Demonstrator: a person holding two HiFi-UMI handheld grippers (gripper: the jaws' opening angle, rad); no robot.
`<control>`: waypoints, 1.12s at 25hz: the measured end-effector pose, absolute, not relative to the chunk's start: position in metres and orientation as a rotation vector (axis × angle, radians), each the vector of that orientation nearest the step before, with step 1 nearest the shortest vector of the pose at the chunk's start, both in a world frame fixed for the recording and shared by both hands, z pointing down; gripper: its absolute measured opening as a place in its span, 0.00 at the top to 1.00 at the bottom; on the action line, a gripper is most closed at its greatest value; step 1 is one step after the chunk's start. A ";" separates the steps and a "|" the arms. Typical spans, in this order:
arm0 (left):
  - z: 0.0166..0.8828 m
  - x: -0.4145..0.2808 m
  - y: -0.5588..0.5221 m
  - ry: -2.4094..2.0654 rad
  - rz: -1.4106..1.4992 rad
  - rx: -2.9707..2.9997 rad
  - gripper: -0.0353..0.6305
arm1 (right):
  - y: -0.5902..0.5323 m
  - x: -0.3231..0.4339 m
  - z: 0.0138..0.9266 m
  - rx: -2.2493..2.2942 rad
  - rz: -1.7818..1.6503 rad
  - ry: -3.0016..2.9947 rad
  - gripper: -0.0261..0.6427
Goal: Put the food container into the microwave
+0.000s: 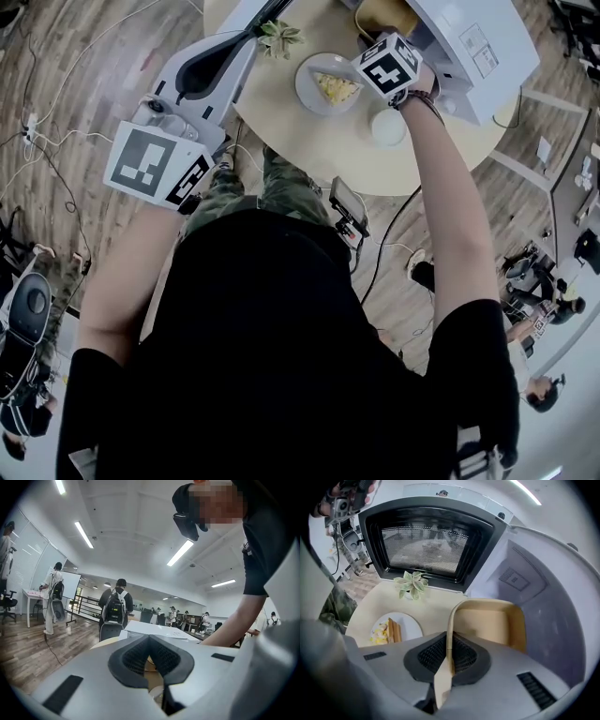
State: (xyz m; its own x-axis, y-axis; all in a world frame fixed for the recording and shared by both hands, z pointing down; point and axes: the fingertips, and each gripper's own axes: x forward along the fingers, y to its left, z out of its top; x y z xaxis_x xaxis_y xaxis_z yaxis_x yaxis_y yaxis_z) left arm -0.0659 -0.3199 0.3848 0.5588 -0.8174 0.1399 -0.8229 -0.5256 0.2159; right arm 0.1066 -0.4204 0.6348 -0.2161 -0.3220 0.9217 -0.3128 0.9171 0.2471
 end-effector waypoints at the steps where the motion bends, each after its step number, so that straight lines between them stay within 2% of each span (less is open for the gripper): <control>1: 0.385 -0.065 -0.320 -1.364 0.033 2.544 0.92 | -0.424 0.108 0.635 0.481 -0.015 -1.805 0.92; 28: 0.388 -0.061 -0.320 -1.390 0.053 2.526 0.92 | -0.489 0.141 0.655 0.679 -0.084 -1.646 0.92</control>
